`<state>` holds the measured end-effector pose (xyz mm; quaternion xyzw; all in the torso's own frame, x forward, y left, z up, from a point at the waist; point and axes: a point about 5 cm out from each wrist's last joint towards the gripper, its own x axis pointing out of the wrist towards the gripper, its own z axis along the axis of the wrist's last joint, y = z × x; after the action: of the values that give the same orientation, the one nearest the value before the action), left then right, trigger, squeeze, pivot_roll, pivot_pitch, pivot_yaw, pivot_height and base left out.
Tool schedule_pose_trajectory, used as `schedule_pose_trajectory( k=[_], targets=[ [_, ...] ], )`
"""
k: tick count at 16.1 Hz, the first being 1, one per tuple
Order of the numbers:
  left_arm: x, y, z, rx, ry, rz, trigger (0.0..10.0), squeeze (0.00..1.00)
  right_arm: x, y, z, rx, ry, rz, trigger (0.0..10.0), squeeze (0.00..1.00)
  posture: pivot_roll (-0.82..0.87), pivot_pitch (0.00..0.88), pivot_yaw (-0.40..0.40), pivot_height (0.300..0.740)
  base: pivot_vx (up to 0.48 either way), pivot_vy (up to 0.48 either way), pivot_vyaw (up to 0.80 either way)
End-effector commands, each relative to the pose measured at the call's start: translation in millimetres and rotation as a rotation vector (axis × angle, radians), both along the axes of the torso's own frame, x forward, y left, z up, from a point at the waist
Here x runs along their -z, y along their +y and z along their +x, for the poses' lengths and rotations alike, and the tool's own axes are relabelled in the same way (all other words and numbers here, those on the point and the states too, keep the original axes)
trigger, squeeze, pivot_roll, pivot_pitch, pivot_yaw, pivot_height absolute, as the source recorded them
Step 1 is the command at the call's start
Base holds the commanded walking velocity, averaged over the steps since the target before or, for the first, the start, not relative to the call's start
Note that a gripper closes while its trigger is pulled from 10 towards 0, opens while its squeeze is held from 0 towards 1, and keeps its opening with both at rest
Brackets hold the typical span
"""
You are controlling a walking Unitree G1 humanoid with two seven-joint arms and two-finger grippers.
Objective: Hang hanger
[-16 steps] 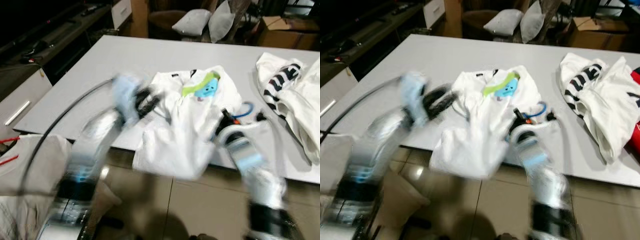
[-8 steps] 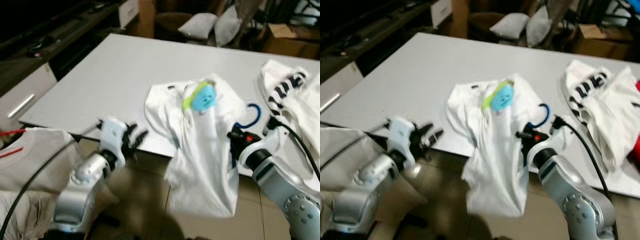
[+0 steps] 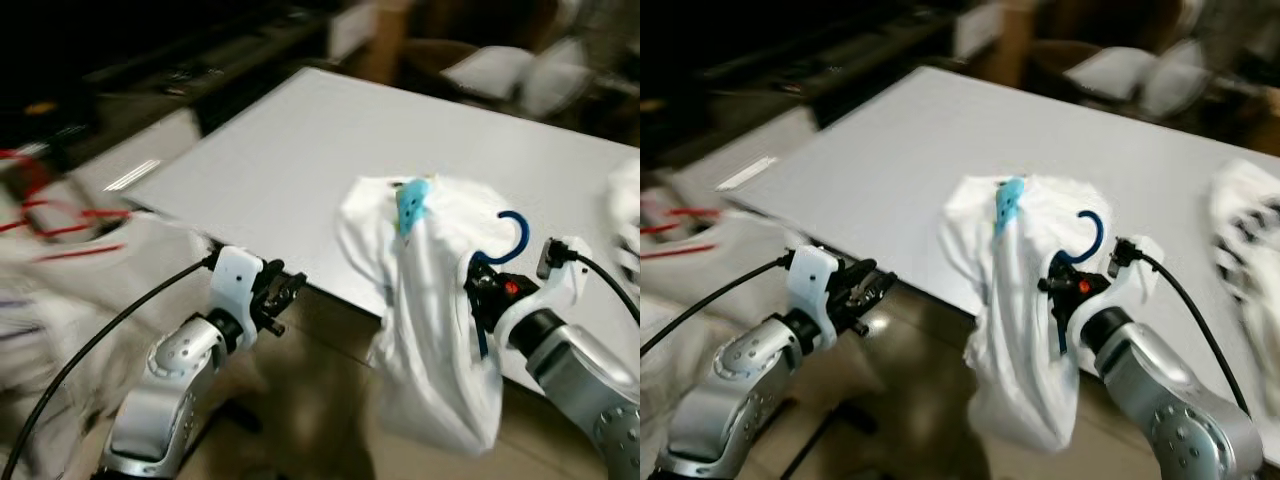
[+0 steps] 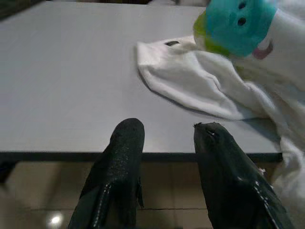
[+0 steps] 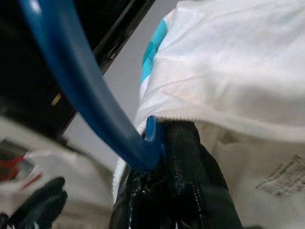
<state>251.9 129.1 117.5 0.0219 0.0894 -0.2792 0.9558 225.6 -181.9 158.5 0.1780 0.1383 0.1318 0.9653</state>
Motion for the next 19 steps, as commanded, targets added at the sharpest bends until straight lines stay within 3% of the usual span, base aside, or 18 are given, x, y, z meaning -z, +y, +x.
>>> schedule_pose_trajectory(
  k=[1,3,11,19],
  targets=[
    [-2,1.3,-0.3,-0.004,-0.005,0.010,10.0,0.00,1,2.7,-4.1,-0.045,0.012,-0.003,10.0,0.00,-0.11,0.000,0.013,0.740,0.000,0.000,0.80],
    [2,2.6,-4.2,0.041,0.007,0.051,10.0,0.00,5,2.3,-12.9,-0.120,0.031,-0.025,10.0,0.00,-0.11,0.000,0.016,0.740,0.000,0.000,0.80],
    [0,0.6,-5.1,0.027,-0.010,0.030,10.0,0.00,9,-12.3,-18.6,-0.103,0.039,-0.067,10.0,0.00,-0.11,0.000,0.013,0.740,0.000,0.000,0.80],
    [-1,-2.8,-6.2,0.042,-0.018,0.043,10.0,0.00,8,-20.4,-17.8,-0.086,0.034,-0.085,10.0,0.00,-0.11,0.000,0.013,0.740,0.000,-0.471,0.80]
  ],
)
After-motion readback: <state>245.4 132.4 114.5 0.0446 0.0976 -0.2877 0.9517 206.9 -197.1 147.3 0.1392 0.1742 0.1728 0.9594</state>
